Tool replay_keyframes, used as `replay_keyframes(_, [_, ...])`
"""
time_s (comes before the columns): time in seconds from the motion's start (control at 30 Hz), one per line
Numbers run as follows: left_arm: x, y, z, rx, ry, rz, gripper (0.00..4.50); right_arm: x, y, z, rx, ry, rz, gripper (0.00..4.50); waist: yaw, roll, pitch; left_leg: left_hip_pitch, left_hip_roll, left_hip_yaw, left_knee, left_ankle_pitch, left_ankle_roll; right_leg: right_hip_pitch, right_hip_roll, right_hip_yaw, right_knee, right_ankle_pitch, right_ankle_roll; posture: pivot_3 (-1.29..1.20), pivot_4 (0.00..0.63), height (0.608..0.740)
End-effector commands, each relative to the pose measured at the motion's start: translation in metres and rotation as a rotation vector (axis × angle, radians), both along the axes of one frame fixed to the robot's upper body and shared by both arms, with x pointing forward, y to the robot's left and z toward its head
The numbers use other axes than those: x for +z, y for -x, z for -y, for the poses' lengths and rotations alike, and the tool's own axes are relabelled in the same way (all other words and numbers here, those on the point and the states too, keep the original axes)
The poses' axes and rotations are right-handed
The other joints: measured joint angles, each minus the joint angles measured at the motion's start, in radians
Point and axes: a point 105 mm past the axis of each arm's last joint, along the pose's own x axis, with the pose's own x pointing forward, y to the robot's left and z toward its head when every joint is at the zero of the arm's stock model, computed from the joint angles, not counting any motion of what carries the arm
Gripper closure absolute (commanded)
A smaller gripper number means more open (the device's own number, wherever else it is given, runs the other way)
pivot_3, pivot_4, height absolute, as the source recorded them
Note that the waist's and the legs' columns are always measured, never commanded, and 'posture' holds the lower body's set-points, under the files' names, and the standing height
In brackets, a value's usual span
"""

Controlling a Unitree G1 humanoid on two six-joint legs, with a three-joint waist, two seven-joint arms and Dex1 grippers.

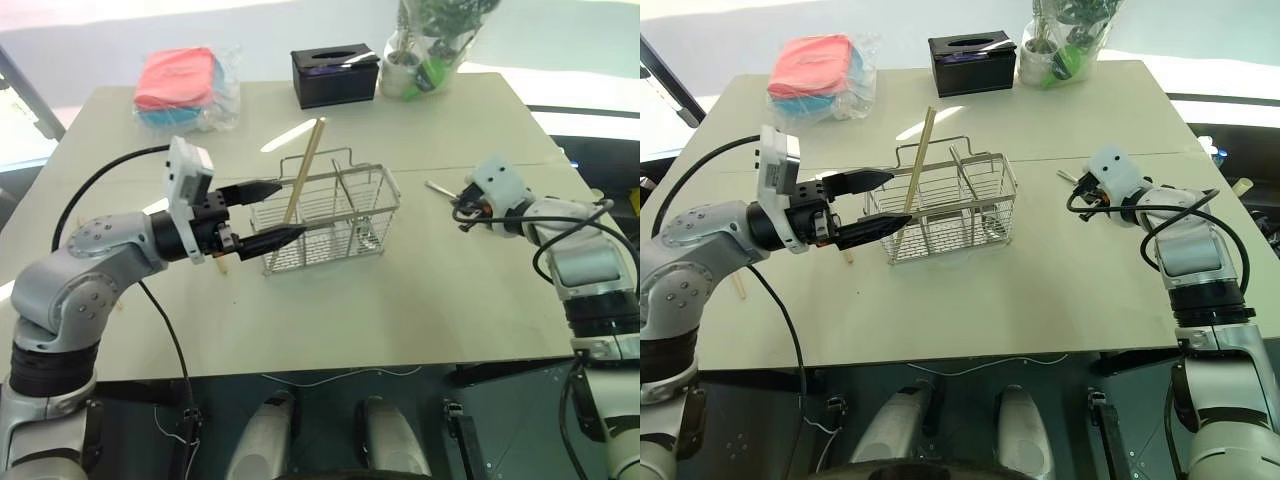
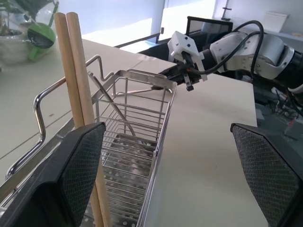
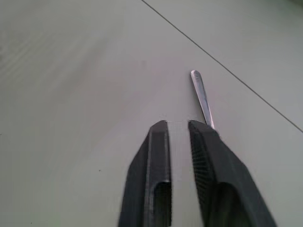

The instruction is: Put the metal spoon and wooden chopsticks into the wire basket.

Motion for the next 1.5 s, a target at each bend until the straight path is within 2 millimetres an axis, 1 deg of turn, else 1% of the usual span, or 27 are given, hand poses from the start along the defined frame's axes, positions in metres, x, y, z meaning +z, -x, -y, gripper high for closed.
replay_keyframes(0.03, [0.009,0.006,0.001,-0.005,0.009,0.052,0.00,0.020,0.001,0.009,-0.004,0.001,0.033,1.79,0.000,0.000,0.000,0.000,0.000,0.000,0.000,0.000,0.000,0.000,0.000,0.000,0.000,0.000,0.000,0.00,0.150,0.740])
replay_keyframes(0.07, [0.009,0.006,0.001,-0.005,0.010,0.051,0.00,0.020,0.001,0.010,0.003,0.010,0.026,1.15,0.000,0.000,0.000,0.000,0.000,0.000,0.000,0.000,0.000,0.000,0.000,0.000,0.000,0.000,0.000,0.00,0.150,0.740])
replay_keyframes(0.1, [0.009,0.006,0.001,-0.004,0.010,0.051,0.00,0.020,0.001,0.010,0.008,0.016,0.021,0.75,0.001,0.000,0.000,0.000,0.000,0.000,0.000,0.000,0.000,0.000,0.000,0.000,0.000,0.000,0.000,0.00,0.150,0.740])
replay_keyframes(0.13, [0.008,0.006,0.001,-0.005,0.009,0.049,0.00,0.019,0.001,0.012,0.014,0.030,0.007,0.15,0.000,0.000,0.000,0.000,0.000,0.000,0.000,0.000,0.000,0.000,0.000,0.000,0.000,0.000,0.000,0.00,0.150,0.740])
replay_keyframes(0.17, [0.008,0.006,0.001,-0.010,0.007,0.047,0.00,0.017,0.002,0.012,0.026,0.042,-0.013,0.06,0.000,0.000,0.000,0.000,0.000,0.000,0.000,0.000,0.000,0.000,0.000,0.000,0.000,0.000,0.000,0.00,0.150,0.740])
replay_keyframes(0.27, [0.008,0.008,0.001,-0.021,0.001,0.044,0.00,0.012,0.001,0.016,0.044,0.077,-0.053,0.06,-0.001,0.000,0.000,0.000,0.000,0.000,0.000,0.000,0.000,0.000,0.000,0.000,0.000,0.000,0.000,0.00,0.150,0.740])
replay_keyframes(0.4, [0.010,0.009,0.001,-0.032,-0.010,0.048,0.00,0.006,-0.005,0.028,0.028,0.108,-0.087,0.06,-0.003,0.000,0.000,0.000,0.000,0.000,0.000,0.000,0.000,0.000,0.000,0.000,0.000,0.000,0.000,0.00,0.150,0.740])
replay_keyframes(0.57, [0.011,0.011,0.002,-0.040,-0.016,0.058,0.00,-0.001,-0.019,0.037,-0.001,0.043,-0.132,0.06,-0.004,0.000,0.000,0.000,0.000,0.001,0.000,0.000,0.000,0.000,0.000,0.000,0.000,0.000,0.000,0.00,0.150,0.740])
replay_keyframes(0.73, [0.012,0.012,0.002,-0.033,-0.014,0.066,0.00,0.001,-0.030,0.044,-0.027,0.041,-0.128,0.06,-0.005,0.000,0.000,0.000,0.000,0.001,0.000,0.000,0.000,0.000,0.001,0.000,0.000,0.000,0.000,0.00,0.150,0.740])
replay_keyframes(1.03, [0.014,0.014,0.004,-0.020,-0.014,0.080,0.00,-0.005,-0.037,0.037,-0.039,-0.039,-0.179,0.06,-0.007,0.000,0.000,0.001,0.000,0.001,0.000,0.000,0.000,0.001,0.001,0.000,0.001,0.000,0.000,0.00,0.150,0.740])
replay_keyframes(1.27, [0.016,0.015,0.005,-0.011,-0.009,0.091,0.00,-0.011,-0.033,0.028,-0.021,-0.141,-0.266,0.06,-0.008,0.000,0.000,0.001,0.000,0.001,0.000,0.000,0.000,0.001,0.001,0.000,0.001,0.000,0.001,0.00,0.150,0.740])
replay_keyframes(1.43, [0.017,0.015,0.006,0.000,0.001,0.102,0.00,-0.012,-0.033,0.029,-0.038,-0.156,-0.280,0.06,-0.007,0.001,0.000,0.001,0.000,0.001,0.000,0.000,0.000,0.001,0.001,0.000,0.001,0.000,0.001,0.00,0.150,0.740])
replay_keyframes(1.5, [0.018,0.016,0.006,0.005,0.010,0.105,0.00,-0.013,-0.033,0.031,-0.044,-0.148,-0.280,0.56,-0.007,0.001,0.000,0.001,0.000,0.001,0.000,0.000,0.000,0.001,0.001,0.000,0.002,0.000,0.001,0.00,0.150,0.740])
